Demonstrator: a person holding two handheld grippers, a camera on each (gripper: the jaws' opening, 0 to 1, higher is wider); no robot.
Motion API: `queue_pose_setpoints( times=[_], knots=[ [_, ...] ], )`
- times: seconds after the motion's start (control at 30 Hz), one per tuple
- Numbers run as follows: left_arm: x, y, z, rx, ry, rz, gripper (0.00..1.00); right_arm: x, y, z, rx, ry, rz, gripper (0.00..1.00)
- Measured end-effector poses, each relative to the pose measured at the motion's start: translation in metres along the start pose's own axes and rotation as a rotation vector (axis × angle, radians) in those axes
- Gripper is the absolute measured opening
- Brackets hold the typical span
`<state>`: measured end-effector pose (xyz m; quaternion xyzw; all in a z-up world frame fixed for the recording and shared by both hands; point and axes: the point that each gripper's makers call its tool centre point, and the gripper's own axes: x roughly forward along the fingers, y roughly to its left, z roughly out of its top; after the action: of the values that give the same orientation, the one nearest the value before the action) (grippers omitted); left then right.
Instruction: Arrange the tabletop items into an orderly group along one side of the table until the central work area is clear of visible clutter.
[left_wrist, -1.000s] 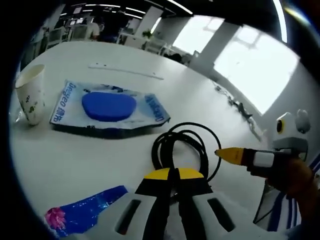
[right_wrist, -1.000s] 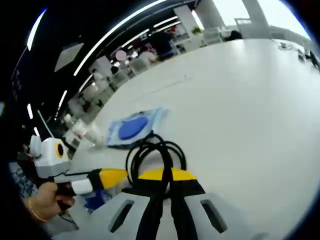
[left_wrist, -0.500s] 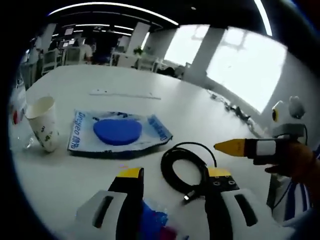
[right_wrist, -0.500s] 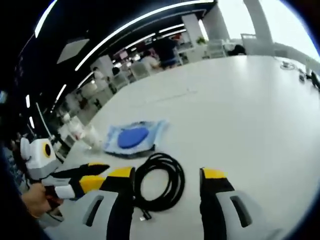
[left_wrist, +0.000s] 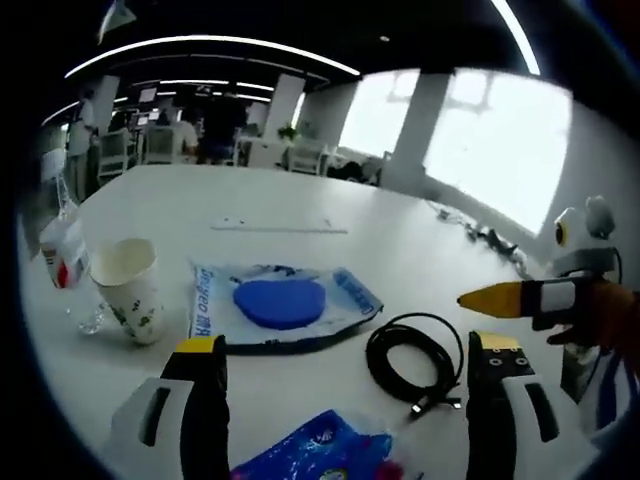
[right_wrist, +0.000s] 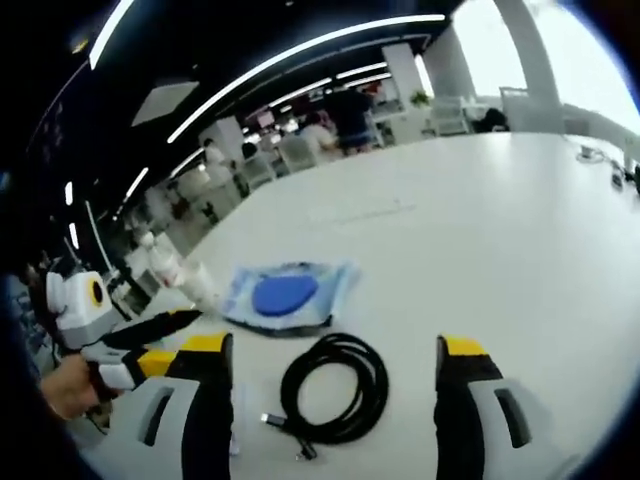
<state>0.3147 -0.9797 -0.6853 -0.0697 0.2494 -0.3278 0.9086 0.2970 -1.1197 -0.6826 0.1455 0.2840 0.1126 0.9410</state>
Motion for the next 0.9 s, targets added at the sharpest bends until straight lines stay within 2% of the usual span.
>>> queue_pose_setpoints(
  times=[0.2, 0.37, 0.43, 0.53, 0.9],
  knots=[
    [-0.012, 0.002, -0.003, 0.032, 0.028, -0.012, 0.99, -0.003, 0.009, 0.003, -0.015, -0.007, 0.025, 0.87],
    [-0.027, 0.010, -0.002, 0.029, 0.023, 0.006, 0.99, -0.008, 0.019, 0.001, -0.023, -0.004, 0.050, 0.86],
    [-0.033, 0.013, -0.003, 0.027, 0.022, 0.010, 0.99, -0.009, 0.027, -0.002, -0.022, 0.003, 0.076, 0.86],
    [-0.039, 0.018, -0.009, 0.041, 0.050, 0.017, 0.99, -0.011, 0.038, -0.007, -0.047, 0.023, 0.099, 0.83],
    [-0.064, 0.034, -0.013, 0.077, 0.054, 0.070, 0.99, -0.013, 0.081, -0.028, -0.106, 0.081, 0.213, 0.78]
  ],
)
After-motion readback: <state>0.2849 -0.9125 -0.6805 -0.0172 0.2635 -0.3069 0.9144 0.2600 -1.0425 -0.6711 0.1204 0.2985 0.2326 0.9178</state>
